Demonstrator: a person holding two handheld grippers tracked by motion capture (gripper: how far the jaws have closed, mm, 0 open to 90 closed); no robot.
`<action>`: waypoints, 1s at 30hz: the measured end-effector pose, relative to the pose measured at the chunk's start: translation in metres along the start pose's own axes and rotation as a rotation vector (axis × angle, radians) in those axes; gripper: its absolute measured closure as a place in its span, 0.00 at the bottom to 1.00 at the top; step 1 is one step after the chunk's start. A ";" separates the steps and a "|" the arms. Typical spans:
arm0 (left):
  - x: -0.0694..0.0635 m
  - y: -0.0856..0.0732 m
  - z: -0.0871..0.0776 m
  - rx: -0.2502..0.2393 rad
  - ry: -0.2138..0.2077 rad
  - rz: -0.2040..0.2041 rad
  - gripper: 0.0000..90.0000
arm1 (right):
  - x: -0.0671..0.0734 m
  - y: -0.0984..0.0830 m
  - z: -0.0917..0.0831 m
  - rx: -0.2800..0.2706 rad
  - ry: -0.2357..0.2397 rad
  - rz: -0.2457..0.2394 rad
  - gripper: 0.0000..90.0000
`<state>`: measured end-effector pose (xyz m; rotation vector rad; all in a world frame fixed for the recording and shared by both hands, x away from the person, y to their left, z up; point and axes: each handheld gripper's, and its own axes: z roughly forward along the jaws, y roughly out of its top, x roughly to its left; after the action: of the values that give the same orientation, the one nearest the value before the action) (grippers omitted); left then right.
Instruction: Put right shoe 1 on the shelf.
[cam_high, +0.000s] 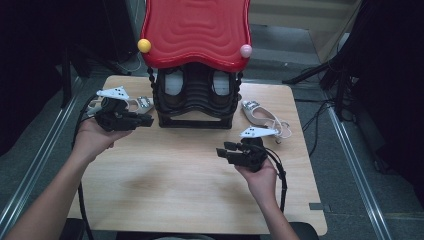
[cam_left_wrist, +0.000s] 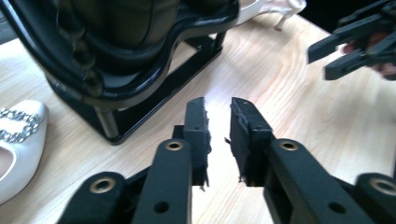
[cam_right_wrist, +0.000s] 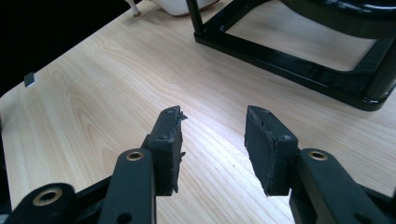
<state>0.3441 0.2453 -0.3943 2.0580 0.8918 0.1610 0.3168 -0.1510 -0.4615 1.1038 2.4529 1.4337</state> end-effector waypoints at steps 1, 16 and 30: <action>0.002 -0.003 0.002 0.001 0.007 -0.002 0.88 | 0.001 -0.002 0.001 -0.014 0.003 -0.004 0.64; 0.042 -0.048 0.025 0.048 0.046 -0.089 1.00 | -0.003 -0.010 0.006 0.023 -0.004 0.017 0.64; 0.078 -0.063 0.044 0.065 0.100 -0.136 1.00 | -0.006 -0.015 0.005 0.001 -0.019 0.031 0.64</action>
<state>0.3867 0.2899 -0.4849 2.0556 1.1079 0.1645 0.3156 -0.1560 -0.4776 1.1559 2.4344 1.4240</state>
